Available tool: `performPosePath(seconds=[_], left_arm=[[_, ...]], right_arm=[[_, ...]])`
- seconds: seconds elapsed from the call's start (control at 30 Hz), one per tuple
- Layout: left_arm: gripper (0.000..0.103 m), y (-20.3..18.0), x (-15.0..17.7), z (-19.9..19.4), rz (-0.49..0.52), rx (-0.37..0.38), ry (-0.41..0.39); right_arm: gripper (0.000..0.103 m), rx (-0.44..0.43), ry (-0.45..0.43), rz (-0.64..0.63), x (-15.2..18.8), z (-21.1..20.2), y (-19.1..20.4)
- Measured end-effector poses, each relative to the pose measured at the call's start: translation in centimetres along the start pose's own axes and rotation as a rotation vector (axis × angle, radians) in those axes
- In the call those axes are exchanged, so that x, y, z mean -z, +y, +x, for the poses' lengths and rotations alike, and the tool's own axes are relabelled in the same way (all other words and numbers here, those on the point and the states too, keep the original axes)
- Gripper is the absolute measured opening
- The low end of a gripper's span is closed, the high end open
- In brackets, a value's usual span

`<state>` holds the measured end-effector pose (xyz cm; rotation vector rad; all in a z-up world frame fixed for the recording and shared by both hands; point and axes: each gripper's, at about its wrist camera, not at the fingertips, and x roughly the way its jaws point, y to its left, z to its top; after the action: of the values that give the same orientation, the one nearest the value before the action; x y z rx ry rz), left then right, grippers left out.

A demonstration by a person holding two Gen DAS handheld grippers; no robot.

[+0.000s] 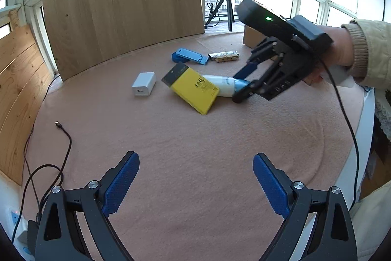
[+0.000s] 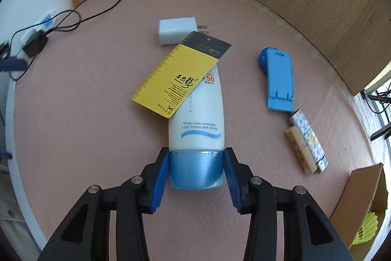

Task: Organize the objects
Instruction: 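Grasp the blue cap of the white AQUA sunscreen tube with the right gripper, then grasp the sunscreen tube body with the left gripper while the right gripper holds the cap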

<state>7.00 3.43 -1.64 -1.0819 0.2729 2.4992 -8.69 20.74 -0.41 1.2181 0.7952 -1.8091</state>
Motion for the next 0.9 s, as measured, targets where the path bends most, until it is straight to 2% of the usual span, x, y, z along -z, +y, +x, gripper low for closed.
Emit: performPosePath(seconds=[0.23,0.33,0.43,0.6,0.67,0.77,0.9], left_arm=[[0.096,-1.7,-1.0,3.2,-0.103,0.096,0.07],[0.096,-3.2,-1.3,4.2,-0.109,0.105,0.091],[0.096,-4.9,-1.5,5.2,-0.109,0.116,0.117],[0.096,-7.1,-2.2,5.9,-0.15,0.259,0.131],[0.096,-7.4,-2.4,6.5,-0.199,0.266,0.152],[0.096,-6.9,-2.6,8.0,-0.327,0.285,0.2],[0.096,-5.9,-2.7,9.5,-0.485,0.301,0.229]], right_arm=[[0.039,-0.017,-0.006,0.019,5.4,-2.2,4.4],[0.039,0.053,-0.019,0.042,6.7,-2.5,5.2],[0.039,0.076,-0.027,0.108,7.9,-3.1,4.8],[0.039,0.049,-0.022,0.126,9.9,-3.8,4.1],[0.039,0.028,-0.029,0.108,10.9,-4.3,4.5],[0.039,0.012,-0.056,0.081,12.3,-4.7,5.3],[0.04,-0.008,-0.105,0.135,13.5,-4.8,5.2]])
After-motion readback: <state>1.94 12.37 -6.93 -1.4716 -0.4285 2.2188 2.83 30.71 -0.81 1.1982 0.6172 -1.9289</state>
